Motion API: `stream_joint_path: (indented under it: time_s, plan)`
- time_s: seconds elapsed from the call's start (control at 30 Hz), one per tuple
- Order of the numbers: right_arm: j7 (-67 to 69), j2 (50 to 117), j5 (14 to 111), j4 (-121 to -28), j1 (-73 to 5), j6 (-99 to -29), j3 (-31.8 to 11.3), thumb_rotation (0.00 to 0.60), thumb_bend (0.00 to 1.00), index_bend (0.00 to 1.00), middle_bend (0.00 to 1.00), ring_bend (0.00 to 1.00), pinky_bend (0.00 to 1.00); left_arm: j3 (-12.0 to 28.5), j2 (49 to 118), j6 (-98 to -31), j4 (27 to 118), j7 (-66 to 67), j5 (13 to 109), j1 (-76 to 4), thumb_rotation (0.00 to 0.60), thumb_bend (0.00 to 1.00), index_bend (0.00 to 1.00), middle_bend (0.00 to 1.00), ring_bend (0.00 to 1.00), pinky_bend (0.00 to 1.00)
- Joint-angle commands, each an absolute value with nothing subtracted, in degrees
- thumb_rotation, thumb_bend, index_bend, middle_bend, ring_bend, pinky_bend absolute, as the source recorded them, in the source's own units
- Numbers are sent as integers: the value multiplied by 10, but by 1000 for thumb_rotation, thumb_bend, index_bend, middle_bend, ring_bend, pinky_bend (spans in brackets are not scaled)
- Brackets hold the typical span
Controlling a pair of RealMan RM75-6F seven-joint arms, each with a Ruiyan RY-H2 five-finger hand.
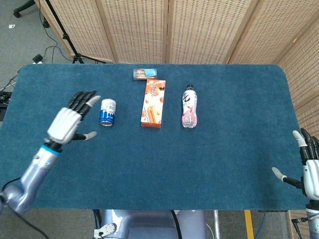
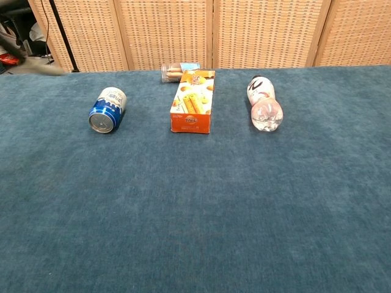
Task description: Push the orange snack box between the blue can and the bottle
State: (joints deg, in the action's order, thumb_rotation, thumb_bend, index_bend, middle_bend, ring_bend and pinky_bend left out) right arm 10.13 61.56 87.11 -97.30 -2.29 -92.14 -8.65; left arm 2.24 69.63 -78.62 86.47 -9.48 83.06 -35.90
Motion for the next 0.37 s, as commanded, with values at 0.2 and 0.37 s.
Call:
stream_joint_path:
  time_s: [0.2, 0.37]
  plan:
    - [56, 623, 927, -956, -18, -961, -76, 600, 0, 0, 0, 0, 0, -68, 638, -896, 907, -97, 763, -156, 600, 0, 0, 0, 0, 0]
    - [10, 618, 938, -967, -15, -955, -63, 600, 0, 0, 0, 0, 0, -83, 614, -940, 923, -46, 784, -106, 600, 0, 0, 0, 0, 0]
